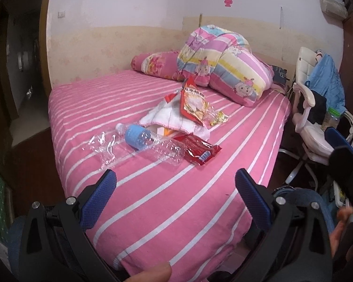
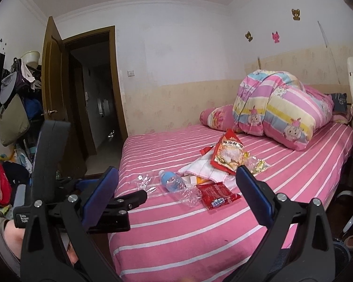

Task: Collect trash
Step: 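Move right tool toward water bottle while left tool approaches clear plastic bag, then close right tool on water bottle while left tool grasps clear plastic bag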

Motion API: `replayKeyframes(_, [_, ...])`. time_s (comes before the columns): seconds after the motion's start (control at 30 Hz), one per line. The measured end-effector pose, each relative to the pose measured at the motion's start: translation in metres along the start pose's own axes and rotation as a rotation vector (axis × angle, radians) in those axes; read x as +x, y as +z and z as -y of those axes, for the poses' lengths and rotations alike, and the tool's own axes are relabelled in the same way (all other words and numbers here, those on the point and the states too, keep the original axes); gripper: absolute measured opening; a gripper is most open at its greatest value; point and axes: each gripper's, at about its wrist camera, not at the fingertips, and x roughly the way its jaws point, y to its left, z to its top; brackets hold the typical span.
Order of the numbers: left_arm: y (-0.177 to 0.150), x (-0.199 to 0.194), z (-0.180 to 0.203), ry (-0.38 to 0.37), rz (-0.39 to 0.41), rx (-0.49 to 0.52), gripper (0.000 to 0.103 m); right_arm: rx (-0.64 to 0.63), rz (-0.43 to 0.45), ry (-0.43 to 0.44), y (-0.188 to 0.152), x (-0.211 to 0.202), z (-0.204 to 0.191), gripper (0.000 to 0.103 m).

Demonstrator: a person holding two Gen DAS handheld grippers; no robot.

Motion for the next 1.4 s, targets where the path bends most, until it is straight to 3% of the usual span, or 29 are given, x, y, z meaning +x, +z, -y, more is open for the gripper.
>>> replayKeyframes(0.17, [-0.003, 0.017, -0.004, 0.014, -0.042, 0.018, 0.098, 0.050, -0.045, 0.020, -0.003, 0.005, 0.012, 0.099])
replayKeyframes(0.47, [0.000, 0.044, -0.054, -0.004, -0.054, -0.098, 0.098, 0.028, -0.159, 0.075, -0.009, 0.051, 0.002, 0.099])
replayKeyframes(0.7, [0.000, 0.086, -0.107, 0.009, -0.103, -0.175, 0.098, -0.032, -0.260, 0.127, -0.018, 0.118, -0.008, 0.099])
replayKeyframes(0.9, [0.004, 0.125, -0.151, -0.039, -0.142, -0.294, 0.098, -0.109, -0.321, 0.141, -0.024, 0.184, -0.006, 0.099])
replayKeyframes(1.17, [0.014, 0.177, -0.180, -0.135, -0.183, -0.354, 0.098, -0.177, -0.443, 0.152, -0.041, 0.268, 0.013, 0.099])
replayKeyframes(1.4, [0.016, 0.216, -0.186, -0.151, -0.257, -0.351, 0.097, -0.197, -0.531, 0.182, -0.061, 0.318, 0.014, 0.099])
